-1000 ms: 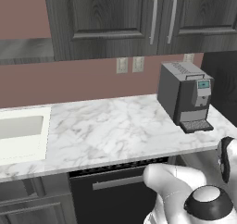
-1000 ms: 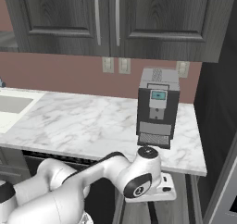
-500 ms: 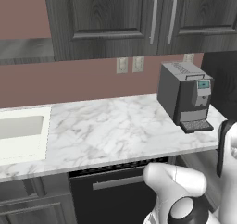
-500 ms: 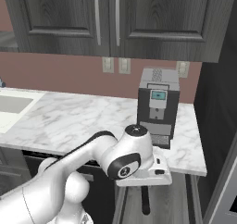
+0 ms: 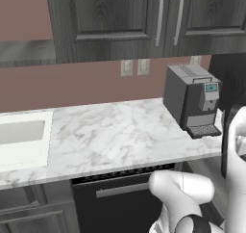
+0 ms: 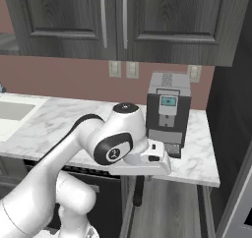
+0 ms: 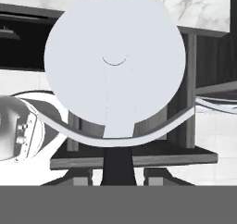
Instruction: Take the pizza cutter from the drawer on the right and place it on the dining counter for cutting.
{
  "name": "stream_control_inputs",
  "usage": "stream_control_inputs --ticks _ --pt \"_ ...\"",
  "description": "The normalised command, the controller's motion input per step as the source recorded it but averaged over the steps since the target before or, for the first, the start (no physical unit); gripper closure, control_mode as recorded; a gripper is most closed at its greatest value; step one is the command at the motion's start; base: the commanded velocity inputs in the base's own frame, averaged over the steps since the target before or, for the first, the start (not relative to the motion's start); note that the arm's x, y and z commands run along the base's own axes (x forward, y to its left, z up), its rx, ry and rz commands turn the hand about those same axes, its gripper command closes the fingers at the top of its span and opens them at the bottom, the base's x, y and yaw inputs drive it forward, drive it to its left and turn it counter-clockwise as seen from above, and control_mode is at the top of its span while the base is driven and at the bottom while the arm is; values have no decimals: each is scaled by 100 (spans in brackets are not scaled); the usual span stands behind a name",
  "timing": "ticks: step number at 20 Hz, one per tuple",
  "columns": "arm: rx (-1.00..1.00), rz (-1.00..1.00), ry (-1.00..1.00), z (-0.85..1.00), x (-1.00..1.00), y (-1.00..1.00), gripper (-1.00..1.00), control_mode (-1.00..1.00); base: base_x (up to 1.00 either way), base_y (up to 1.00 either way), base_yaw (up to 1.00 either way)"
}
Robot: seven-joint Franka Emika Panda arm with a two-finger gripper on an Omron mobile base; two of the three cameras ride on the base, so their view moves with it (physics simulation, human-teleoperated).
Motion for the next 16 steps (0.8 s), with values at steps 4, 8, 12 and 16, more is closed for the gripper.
stream_control_inputs --ticks 4,8,12,16 --pt "1 -7 3 55 4 42 100 -100 0 0 0" --pt "0 -7 0 27 1 55 100 -100 0 0 0" --pt "2 -2 0 2 29 66 100 -100 0 0 0" --pt "5 0 0 1 38 72 100 -100 0 0 0"
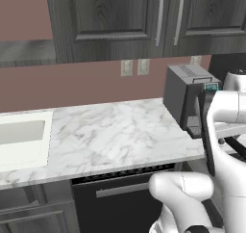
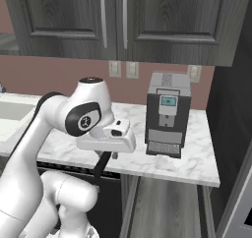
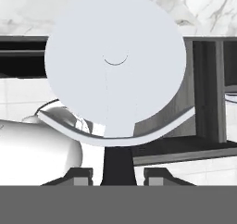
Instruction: Take the pizza cutter from the drawer on the right and place it on the dining counter for cutting.
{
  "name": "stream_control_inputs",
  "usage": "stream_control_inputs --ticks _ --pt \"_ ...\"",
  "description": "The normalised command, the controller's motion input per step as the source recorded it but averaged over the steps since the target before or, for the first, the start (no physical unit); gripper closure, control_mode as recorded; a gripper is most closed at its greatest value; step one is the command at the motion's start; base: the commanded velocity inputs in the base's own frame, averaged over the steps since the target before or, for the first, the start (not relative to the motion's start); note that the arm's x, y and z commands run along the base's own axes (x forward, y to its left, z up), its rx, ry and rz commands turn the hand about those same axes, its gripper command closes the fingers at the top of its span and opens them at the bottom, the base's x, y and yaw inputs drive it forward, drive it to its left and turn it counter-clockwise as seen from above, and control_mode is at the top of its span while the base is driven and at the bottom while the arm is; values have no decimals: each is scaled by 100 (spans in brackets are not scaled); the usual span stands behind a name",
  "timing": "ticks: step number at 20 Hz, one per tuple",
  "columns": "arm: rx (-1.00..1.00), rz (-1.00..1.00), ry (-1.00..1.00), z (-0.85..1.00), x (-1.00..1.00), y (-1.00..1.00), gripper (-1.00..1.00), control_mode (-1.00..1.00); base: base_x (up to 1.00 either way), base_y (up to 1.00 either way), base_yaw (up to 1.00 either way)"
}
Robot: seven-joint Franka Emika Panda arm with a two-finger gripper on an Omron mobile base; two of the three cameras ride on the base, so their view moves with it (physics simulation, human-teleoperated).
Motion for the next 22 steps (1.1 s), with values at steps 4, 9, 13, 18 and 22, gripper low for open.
stream_control_inputs --ticks 4,9,13,18,22 --pt "1 0 0 0 49 82 100 -100 0 0 0" --pt "1 0 1 2 47 71 100 -100 0 0 0" --pt "1 0 3 0 21 36 100 -100 0 0 0" --pt "1 0 0 0 1 1 100 -100 0 0 0" --pt "3 0 0 0 0 -13 100 -100 0 0 0"
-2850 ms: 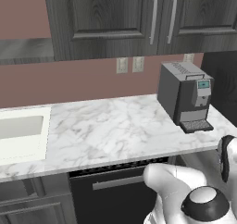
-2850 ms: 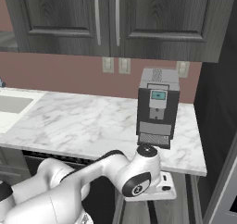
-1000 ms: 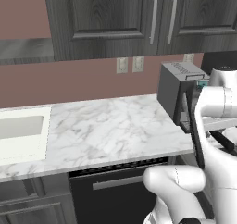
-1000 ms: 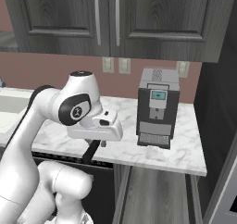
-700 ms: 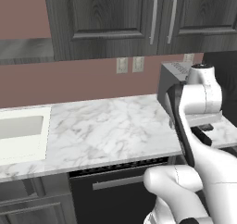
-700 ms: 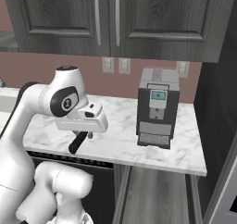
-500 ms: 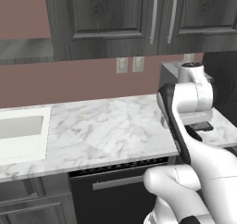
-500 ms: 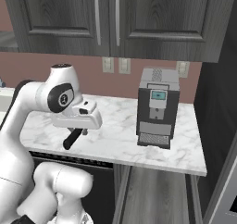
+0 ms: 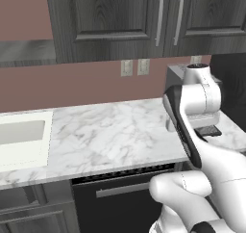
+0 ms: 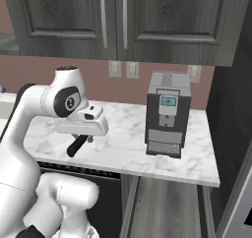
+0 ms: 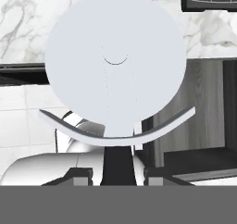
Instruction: Take the pizza cutter from the drawer on the right and place it on the dining counter for cutting.
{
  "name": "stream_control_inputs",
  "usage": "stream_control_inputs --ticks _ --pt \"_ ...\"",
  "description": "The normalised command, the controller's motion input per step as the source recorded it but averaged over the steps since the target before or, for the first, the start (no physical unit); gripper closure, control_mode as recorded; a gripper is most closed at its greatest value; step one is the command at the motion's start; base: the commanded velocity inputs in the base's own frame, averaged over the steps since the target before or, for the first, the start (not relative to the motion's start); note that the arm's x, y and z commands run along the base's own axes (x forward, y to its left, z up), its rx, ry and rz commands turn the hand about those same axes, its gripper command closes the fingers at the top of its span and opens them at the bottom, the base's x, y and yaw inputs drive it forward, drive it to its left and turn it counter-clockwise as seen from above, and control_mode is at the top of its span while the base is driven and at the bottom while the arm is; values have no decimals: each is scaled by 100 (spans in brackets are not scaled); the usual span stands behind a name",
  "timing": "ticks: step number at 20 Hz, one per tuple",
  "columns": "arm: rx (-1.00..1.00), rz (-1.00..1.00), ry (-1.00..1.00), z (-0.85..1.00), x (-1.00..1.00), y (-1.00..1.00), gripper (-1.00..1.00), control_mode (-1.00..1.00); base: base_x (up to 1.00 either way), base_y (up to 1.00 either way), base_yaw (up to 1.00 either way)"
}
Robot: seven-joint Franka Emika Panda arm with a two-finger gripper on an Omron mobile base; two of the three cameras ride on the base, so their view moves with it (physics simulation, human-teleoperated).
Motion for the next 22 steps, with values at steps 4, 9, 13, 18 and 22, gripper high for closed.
stream_control_inputs --ticks 4,9,13,18,22 --pt "4 0 0 0 0 -15 100 -100 0 0 0" --pt "2 0 0 0 0 -4 100 -100 0 0 0" --pt "0 0 1 0 0 0 100 -100 0 0 0" --pt "0 0 0 0 0 0 100 -100 0 0 0" --pt "0 0 0 0 0 0 100 -100 0 0 0"
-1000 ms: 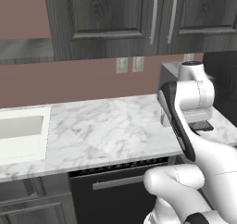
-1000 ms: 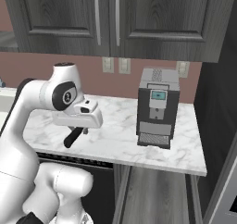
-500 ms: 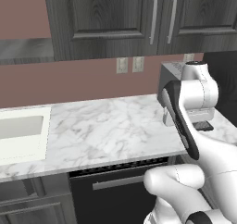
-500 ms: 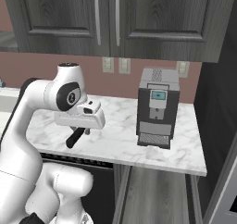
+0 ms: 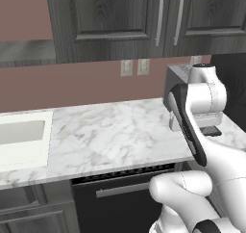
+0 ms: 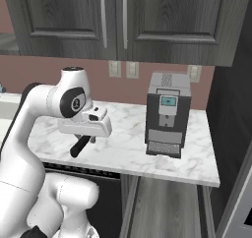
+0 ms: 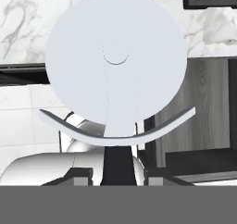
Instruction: Take the pizza cutter from the drawer on the right and place it on the dining counter for cutting.
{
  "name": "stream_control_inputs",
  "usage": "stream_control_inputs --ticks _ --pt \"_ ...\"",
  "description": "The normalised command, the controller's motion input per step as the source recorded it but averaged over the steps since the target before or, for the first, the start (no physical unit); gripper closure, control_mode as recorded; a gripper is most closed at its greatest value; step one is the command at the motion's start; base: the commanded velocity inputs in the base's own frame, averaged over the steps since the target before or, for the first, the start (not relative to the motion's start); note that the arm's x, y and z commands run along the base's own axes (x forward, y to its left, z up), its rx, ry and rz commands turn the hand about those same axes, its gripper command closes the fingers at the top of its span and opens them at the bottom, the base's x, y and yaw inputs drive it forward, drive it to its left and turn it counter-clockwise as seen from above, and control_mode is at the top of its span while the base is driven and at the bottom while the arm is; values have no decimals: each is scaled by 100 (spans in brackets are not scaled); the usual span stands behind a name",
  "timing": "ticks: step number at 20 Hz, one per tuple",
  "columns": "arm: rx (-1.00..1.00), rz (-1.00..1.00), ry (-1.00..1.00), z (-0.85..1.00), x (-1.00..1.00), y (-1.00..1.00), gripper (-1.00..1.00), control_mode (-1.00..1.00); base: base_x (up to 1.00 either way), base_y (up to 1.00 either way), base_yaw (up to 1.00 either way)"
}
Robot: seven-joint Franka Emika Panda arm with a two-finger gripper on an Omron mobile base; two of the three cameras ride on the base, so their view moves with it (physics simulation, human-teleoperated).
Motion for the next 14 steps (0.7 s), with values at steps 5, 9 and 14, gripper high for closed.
stream_control_inputs --ticks 5,9,14 --pt "0 1 0 0 0 0 100 100 -15 1 5" --pt "0 0 0 0 0 0 100 100 -56 44 23" --pt "0 0 0 0 0 0 100 100 -7 92 55"
